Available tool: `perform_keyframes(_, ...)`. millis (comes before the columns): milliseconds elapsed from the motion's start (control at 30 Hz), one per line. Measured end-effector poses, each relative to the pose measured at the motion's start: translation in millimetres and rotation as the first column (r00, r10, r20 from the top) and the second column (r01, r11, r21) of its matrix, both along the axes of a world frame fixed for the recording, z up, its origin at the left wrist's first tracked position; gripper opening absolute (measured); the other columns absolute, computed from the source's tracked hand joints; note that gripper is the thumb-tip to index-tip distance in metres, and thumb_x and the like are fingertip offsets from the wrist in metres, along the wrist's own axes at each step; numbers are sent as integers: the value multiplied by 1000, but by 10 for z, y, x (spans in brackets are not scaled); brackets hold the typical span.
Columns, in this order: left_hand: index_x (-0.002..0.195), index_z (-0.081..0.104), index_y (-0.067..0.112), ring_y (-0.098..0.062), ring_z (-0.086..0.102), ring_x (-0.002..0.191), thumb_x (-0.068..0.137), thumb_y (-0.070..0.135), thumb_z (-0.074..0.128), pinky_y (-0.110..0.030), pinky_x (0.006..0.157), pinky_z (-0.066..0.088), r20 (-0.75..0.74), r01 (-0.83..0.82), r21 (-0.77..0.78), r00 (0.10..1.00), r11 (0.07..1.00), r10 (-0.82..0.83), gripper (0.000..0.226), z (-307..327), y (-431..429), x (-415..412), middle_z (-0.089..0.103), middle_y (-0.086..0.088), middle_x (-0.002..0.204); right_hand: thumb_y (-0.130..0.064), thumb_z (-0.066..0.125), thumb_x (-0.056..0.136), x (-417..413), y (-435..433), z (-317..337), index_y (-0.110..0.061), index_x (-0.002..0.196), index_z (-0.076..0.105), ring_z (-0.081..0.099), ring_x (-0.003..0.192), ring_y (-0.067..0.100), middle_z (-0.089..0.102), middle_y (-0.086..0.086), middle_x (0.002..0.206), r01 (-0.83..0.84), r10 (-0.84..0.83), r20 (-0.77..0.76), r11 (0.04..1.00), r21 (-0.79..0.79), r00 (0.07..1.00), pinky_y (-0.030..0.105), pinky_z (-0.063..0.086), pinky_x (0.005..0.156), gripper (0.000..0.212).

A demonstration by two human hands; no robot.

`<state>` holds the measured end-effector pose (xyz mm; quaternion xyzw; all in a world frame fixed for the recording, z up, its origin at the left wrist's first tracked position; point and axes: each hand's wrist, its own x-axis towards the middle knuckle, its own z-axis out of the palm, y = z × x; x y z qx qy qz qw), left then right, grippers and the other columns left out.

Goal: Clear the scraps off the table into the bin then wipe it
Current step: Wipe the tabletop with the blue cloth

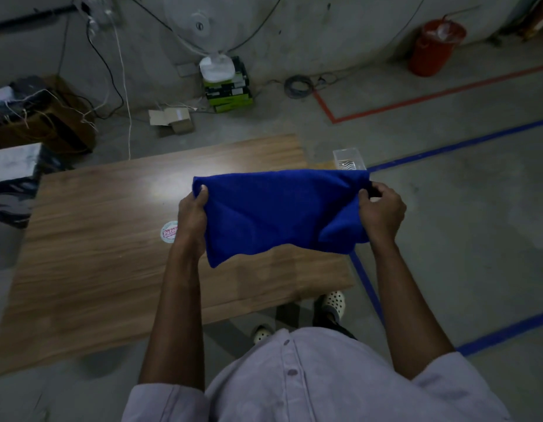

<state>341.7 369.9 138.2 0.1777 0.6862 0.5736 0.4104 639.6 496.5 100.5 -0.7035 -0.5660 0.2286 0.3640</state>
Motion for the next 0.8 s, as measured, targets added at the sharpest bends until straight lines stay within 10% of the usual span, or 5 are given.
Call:
perform_keyframes(267, 81, 54, 21, -17, 47, 76, 104, 31, 54, -37, 73, 39, -314, -112, -5, 944, 994, 104, 26, -159, -23, -152, 52, 4, 78, -16, 75, 85, 100, -159, -373, -18, 106, 75, 69, 106, 25, 74, 3, 108, -31, -158, -555, 948, -316, 816, 40, 59, 90, 22)
perform_keyframes(433, 79, 52, 17, -22, 48, 79, 103, 38, 47, -40, 75, 35, -208, -21, -17, 978, 1000, 17, 31, -233, -13, -56, 53, -5, 80, -31, 78, 87, -17, -231, -324, -15, 107, 72, 67, 98, 19, 72, 2, 105, -93, -8, -493, 979, -181, 870, 20, 56, 79, 26)
perform_keyframes(600, 94, 63, 21, -24, 62, 95, 108, 40, 41, -43, 79, 47, -179, 123, -8, 976, 992, -123, 32, -271, 16, 286, 68, -4, 101, -29, 73, 92, -385, -358, -32, -17, 111, 72, 59, 78, 8, 66, -6, 91, -294, 306, -94, 948, 121, 947, 13, 44, 68, 22)
perform_keyframes(800, 107, 55, 18, -11, 53, 74, 112, 39, 30, -33, 69, 42, -503, -122, -45, 860, 991, 83, 33, -370, -118, 93, 56, 5, 82, -24, 64, 97, -259, -262, -39, -14, 116, 70, 61, 92, 16, 66, 2, 106, -54, 75, -82, 971, 233, 994, 14, 43, 80, 22)
